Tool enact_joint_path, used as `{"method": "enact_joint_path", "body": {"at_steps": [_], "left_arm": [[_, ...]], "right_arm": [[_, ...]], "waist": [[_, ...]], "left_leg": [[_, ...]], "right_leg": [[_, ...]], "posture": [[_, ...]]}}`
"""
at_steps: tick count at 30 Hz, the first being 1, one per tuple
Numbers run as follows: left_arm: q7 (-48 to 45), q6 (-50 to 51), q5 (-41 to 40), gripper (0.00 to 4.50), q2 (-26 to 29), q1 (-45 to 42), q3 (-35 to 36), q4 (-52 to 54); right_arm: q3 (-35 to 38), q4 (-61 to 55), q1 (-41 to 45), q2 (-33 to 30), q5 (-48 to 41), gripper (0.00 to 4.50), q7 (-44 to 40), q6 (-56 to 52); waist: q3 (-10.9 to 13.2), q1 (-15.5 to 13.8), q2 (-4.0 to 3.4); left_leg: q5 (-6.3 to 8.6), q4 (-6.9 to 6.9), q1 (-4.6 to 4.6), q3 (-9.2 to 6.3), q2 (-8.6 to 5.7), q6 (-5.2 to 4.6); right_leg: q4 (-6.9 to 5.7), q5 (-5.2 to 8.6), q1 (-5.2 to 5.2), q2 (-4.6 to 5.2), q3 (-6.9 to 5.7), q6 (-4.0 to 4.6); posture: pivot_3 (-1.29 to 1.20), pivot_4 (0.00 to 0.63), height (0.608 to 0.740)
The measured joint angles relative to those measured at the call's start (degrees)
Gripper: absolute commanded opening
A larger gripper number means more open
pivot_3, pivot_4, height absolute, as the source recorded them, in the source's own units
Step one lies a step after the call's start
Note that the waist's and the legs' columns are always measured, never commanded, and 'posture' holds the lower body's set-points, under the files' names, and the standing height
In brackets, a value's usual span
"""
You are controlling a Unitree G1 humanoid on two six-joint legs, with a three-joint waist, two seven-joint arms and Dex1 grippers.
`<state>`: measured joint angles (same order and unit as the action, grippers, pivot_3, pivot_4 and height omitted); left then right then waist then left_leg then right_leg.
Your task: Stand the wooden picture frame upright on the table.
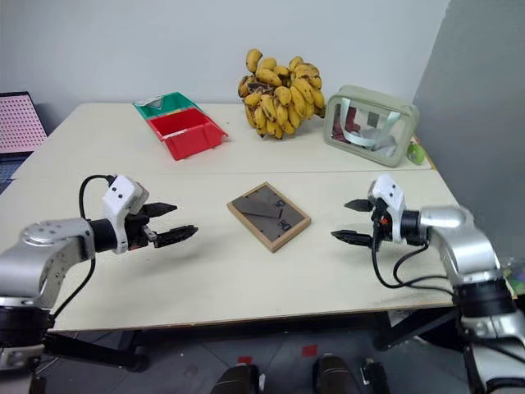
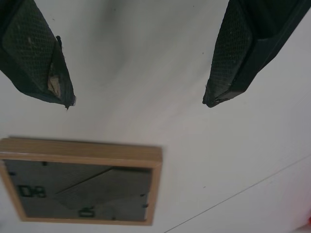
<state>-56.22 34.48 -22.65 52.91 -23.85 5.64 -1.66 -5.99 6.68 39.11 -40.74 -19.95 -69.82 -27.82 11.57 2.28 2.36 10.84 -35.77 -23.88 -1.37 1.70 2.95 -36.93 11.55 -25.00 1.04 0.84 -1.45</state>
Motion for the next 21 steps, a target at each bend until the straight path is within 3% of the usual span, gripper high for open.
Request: {"method": "enact_joint_path", "body": {"at_steps": [5, 10, 13, 21], "left_arm": [[-1.78, -1.18, 1.3, 4.5, 0.43, -0.18, -1.46, -1.04], [3.78, 0.41, 1.38, 4.5, -2.63, -0.14, 0.04, -0.72], [9.72, 2.05, 0.98, 4.08, -6.93, 1.63, 2.87, 1.84], [36.01, 3.79, 7.04, 2.35, -28.64, 5.68, 3.16, 4.11]], "right_arm": [[-3.15, 10.11, 5.02, 1.92, 2.59, 4.49, -3.53, 3.52], [-3.79, 23.5, 9.26, 5.65, 6.79, 4.49, -0.61, 10.3], [-3.06, 32.76, 14.11, 9.92, 8.68, 4.06, 4.41, 14.33], [-2.9, 61.06, 25.07, 22.69, 20.23, 2.08, 31.87, 31.66]], "waist": [[0.0, -0.24, 0.02], [0.0, -0.49, 0.02], [0.01, -0.06, 0.01], [-0.01, -0.22, 0.03]], "left_leg": [[0.02, -0.01, -0.21, 0.04, -0.02, -0.03], [0.04, -0.01, -0.3, 0.04, -0.03, -0.06], [0.03, 0.0, -0.17, 0.09, -0.03, -0.06], [0.03, -0.03, -0.1, 0.05, -0.05, -0.06]], "right_leg": [[0.03, 0.0, -0.15, 0.02, 0.03, 0.0], [0.01, -0.02, -0.21, 0.01, 0.03, -0.03], [-0.05, -0.12, -0.17, 0.01, 0.11, -0.19], [-0.09, -0.3, -0.02, 0.0, 0.13, -0.41]], "posture": [[0.0, 0.15, 0.74], [0.0, 0.15, 0.74], [0.0, 0.15, 0.74], [0.0, 0.15, 0.74]]}}
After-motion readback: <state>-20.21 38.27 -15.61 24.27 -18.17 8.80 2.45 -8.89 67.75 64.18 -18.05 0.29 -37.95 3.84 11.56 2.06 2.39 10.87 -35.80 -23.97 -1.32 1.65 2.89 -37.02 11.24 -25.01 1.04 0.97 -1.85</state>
